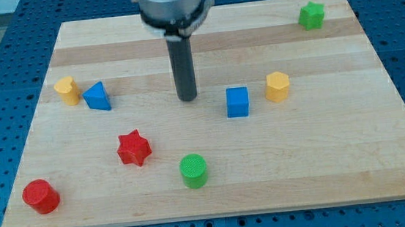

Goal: Push the blue cube closer to the blue triangle

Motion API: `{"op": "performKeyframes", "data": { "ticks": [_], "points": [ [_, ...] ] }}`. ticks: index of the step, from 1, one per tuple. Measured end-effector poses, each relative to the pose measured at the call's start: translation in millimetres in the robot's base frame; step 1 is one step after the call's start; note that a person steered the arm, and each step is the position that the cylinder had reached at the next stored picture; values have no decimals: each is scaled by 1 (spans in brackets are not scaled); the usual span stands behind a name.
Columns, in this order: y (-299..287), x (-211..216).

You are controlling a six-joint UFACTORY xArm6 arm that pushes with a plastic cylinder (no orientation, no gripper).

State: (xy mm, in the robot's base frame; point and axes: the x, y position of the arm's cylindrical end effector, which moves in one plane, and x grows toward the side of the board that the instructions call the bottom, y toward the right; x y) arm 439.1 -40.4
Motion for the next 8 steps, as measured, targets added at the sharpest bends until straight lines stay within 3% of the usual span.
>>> {"op": "performKeyframes", "data": {
  "ticks": [1,2,3,4,6,8],
  "points": [
    [0,2],
    [3,67],
    [46,91],
    [137,96],
    [138,40],
    [90,26]
  ]
}}
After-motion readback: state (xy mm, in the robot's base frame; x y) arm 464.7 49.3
